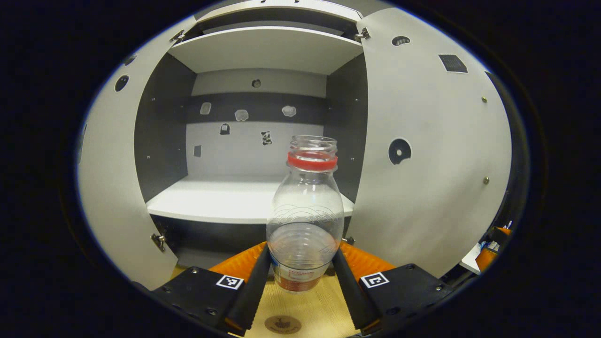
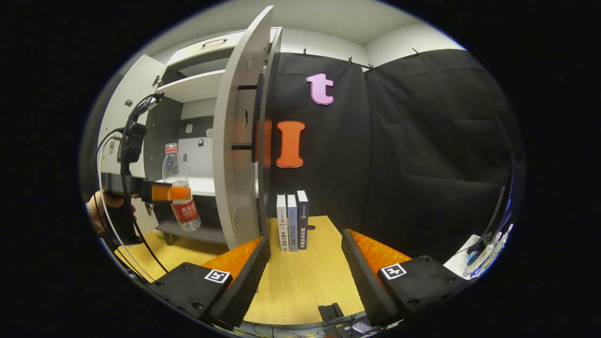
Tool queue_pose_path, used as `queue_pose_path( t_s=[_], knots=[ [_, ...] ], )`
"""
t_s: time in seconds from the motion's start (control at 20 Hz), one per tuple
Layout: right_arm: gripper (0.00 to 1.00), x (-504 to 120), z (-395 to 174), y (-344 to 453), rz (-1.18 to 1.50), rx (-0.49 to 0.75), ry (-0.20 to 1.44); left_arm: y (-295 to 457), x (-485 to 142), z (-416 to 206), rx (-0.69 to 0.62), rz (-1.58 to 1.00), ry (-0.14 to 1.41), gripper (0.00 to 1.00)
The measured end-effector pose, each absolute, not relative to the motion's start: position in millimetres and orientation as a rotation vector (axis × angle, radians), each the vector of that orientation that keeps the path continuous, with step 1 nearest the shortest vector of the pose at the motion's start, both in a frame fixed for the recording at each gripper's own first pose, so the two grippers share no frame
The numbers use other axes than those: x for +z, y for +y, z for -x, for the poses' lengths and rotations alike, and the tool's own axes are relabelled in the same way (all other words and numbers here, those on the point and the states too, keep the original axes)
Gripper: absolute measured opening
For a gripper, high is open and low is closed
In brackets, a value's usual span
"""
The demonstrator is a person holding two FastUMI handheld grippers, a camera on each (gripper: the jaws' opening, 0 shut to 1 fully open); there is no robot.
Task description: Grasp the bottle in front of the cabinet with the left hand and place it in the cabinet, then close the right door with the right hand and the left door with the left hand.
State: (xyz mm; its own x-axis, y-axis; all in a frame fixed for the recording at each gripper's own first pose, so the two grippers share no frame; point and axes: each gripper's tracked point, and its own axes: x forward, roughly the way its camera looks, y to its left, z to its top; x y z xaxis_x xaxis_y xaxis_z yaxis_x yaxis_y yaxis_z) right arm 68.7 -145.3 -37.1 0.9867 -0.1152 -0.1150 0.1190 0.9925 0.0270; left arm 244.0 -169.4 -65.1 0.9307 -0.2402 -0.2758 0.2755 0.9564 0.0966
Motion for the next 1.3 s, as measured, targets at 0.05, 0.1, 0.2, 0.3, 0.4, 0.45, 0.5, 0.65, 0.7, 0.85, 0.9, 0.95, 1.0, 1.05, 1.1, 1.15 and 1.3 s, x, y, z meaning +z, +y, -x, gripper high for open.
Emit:
queue_pose_path(
  t_s=[0.05, 0.1, 0.2, 0.3, 0.4, 0.45, 0.5, 0.65, 0.7, 0.85, 0.9, 0.95, 1.0, 1.05, 1.1, 1.15, 1.3],
  knots=[
    [1.00, -36.6, -70.5, -150.4, -0.035, -0.124, 0.109, -169.1, -53.5, -254.1, -0.256, -0.136, 0.248, 0.76],
    [1.00, -36.0, -71.0, -155.6, -0.035, -0.130, 0.105, -168.5, -47.0, -260.9, -0.246, -0.132, 0.237, 0.76],
    [1.00, -35.9, -72.4, -165.8, -0.039, -0.142, 0.104, -167.8, -30.4, -282.3, -0.231, -0.112, 0.211, 0.76],
    [1.00, -35.7, -73.0, -173.0, -0.049, -0.149, 0.103, -164.8, -15.3, -301.2, -0.212, -0.108, 0.185, 0.76],
    [1.00, -36.6, -72.8, -179.3, -0.052, -0.160, 0.104, -162.1, -12.6, -317.8, -0.201, -0.114, 0.183, 0.76],
    [1.00, -37.5, -73.5, -182.1, -0.053, -0.164, 0.106, -160.5, -11.6, -329.6, -0.195, -0.115, 0.188, 0.76],
    [1.00, -38.5, -74.5, -185.1, -0.053, -0.170, 0.108, -160.1, -10.4, -339.2, -0.194, -0.113, 0.191, 0.76],
    [1.00, -40.2, -78.1, -192.4, -0.057, -0.187, 0.112, -156.7, -8.1, -365.2, -0.176, -0.103, 0.192, 0.76],
    [1.00, -41.1, -78.9, -194.5, -0.057, -0.193, 0.115, -156.6, -9.9, -372.3, -0.175, -0.098, 0.201, 0.76],
    [1.00, -45.4, -81.1, -198.4, -0.063, -0.207, 0.126, -153.7, -19.1, -388.7, -0.167, -0.081, 0.238, 0.76],
    [1.00, -44.0, -82.4, -199.2, -0.065, -0.211, 0.125, -153.1, -22.2, -391.6, -0.166, -0.076, 0.249, 0.76],
    [1.00, -44.0, -83.3, -199.6, -0.064, -0.214, 0.125, -153.1, -21.3, -395.3, -0.169, -0.076, 0.242, 0.76],
    [1.00, -44.0, -83.6, -199.6, -0.063, -0.217, 0.125, -153.3, -22.4, -396.5, -0.170, -0.082, 0.251, 0.76],
    [1.00, -45.0, -83.4, -198.9, -0.061, -0.219, 0.126, -154.9, -22.1, -397.9, -0.170, -0.087, 0.251, 0.76],
    [1.00, -43.7, -83.7, -198.1, -0.060, -0.220, 0.127, -155.7, -22.7, -399.0, -0.171, -0.094, 0.255, 0.76],
    [1.00, -43.1, -83.4, -195.9, -0.061, -0.219, 0.129, -155.9, -23.3, -400.4, -0.170, -0.100, 0.257, 0.76],
    [1.00, -43.5, -84.1, -195.0, -0.042, -0.222, 0.123, -154.6, -23.9, -401.0, -0.169, -0.105, 0.259, 0.79]
  ],
)
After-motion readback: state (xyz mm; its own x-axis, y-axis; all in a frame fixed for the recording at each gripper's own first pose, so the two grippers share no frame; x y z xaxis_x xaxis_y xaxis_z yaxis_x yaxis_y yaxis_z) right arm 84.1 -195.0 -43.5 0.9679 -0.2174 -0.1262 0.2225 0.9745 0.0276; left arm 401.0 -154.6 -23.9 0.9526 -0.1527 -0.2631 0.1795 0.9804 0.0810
